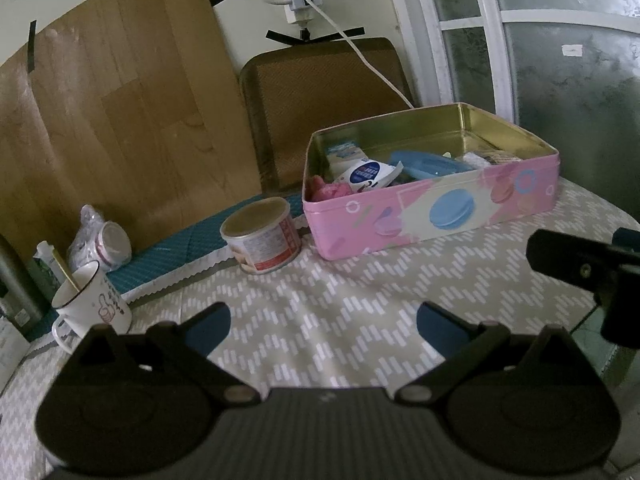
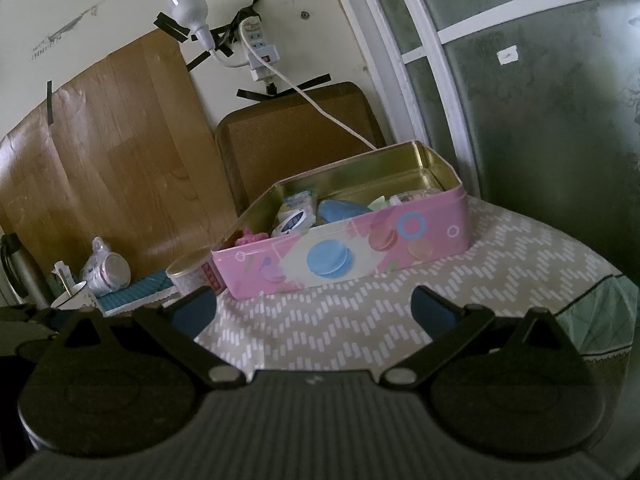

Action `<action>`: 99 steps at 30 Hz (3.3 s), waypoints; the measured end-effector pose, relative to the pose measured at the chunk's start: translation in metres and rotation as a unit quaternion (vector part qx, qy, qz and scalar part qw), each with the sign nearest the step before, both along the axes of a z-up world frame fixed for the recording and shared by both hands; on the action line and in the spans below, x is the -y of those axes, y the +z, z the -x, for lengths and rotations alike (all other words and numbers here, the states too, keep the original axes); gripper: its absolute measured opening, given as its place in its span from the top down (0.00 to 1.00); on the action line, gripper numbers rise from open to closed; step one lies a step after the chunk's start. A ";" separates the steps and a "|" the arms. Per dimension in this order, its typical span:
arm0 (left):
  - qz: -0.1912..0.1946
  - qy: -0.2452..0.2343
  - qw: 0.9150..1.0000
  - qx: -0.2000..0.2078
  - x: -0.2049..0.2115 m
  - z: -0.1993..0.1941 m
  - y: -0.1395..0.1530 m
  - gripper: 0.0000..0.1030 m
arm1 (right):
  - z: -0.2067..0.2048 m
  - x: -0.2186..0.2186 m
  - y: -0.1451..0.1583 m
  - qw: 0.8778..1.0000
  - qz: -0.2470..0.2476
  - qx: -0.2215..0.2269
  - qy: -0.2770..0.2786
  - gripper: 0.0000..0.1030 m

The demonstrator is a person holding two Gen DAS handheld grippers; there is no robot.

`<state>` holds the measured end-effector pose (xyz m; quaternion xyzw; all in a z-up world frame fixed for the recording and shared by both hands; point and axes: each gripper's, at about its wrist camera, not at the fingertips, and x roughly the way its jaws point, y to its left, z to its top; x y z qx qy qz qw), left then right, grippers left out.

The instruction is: Organize soft objects

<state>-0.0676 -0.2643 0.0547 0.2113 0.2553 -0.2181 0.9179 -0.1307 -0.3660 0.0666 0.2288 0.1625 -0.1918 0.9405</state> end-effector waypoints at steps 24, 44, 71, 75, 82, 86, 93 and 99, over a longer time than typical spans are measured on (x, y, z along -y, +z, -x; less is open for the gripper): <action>0.004 -0.016 1.000 -0.025 -0.004 0.000 -0.002 0.00 | -0.002 -0.004 0.000 1.000 0.002 -0.003 0.005 0.00; 0.003 -0.009 0.998 -0.055 -0.016 -0.010 -0.011 0.00 | -0.018 -0.014 0.000 1.000 0.009 -0.017 0.017 0.00; 0.035 -0.023 0.993 -0.114 -0.055 -0.023 -0.004 0.00 | -0.049 -0.048 0.015 0.998 0.042 -0.029 0.029 0.00; 0.044 -0.029 0.991 -0.119 -0.061 -0.023 -0.003 0.00 | -0.053 -0.053 0.018 0.998 0.049 -0.033 0.029 0.00; 0.054 -0.029 0.991 -0.122 -0.072 -0.025 -0.001 0.00 | -0.060 -0.061 0.022 0.997 0.053 -0.038 0.030 0.00; 0.059 -0.029 0.990 -0.123 -0.076 -0.026 -0.001 0.00 | -0.062 -0.064 0.023 0.997 0.053 -0.041 0.028 0.00; 0.069 -0.035 0.990 -0.121 -0.078 -0.026 0.001 0.00 | -0.062 -0.067 0.026 0.997 0.062 -0.047 0.018 0.00; 0.083 -0.036 0.989 -0.118 -0.081 -0.029 0.003 0.00 | -0.064 -0.071 0.027 0.996 0.070 -0.054 0.005 0.00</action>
